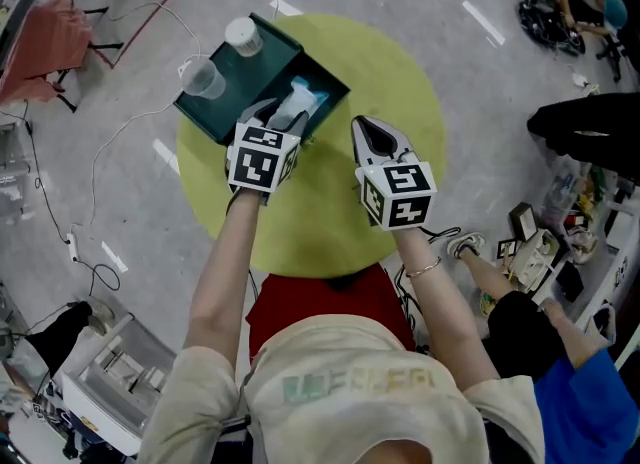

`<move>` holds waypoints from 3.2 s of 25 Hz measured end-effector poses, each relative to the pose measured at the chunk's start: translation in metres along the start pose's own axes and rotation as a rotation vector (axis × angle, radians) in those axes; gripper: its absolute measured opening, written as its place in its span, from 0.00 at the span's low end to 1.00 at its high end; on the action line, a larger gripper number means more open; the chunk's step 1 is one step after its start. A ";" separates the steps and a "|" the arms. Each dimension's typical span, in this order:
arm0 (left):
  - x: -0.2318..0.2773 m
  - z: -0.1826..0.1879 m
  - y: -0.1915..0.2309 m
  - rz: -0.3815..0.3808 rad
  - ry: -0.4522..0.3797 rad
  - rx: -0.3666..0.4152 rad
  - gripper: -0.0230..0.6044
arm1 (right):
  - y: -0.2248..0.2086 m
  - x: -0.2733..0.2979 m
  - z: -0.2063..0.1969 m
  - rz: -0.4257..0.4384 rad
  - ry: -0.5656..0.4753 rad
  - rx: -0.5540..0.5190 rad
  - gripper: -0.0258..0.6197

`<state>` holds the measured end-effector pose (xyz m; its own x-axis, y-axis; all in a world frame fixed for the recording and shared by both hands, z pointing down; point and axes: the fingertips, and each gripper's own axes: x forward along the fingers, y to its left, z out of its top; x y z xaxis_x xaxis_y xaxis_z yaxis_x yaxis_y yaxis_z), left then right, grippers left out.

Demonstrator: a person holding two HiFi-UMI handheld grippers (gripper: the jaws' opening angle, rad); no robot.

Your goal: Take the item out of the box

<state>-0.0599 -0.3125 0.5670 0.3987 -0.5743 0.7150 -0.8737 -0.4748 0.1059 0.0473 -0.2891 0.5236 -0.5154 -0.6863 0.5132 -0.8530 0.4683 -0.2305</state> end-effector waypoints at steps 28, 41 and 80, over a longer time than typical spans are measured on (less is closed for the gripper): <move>0.030 -0.015 0.007 -0.035 0.187 -0.023 0.37 | -0.002 0.016 -0.009 0.007 0.052 0.024 0.10; 0.040 -0.018 0.008 0.002 0.196 0.064 0.35 | -0.003 0.021 -0.012 0.001 0.063 0.029 0.10; -0.068 0.060 -0.015 0.025 -0.164 0.049 0.34 | 0.020 -0.036 0.017 -0.047 -0.045 0.000 0.10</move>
<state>-0.0576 -0.3065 0.4750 0.4205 -0.6853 0.5946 -0.8708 -0.4888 0.0524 0.0475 -0.2645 0.4868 -0.4784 -0.7317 0.4855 -0.8761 0.4354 -0.2070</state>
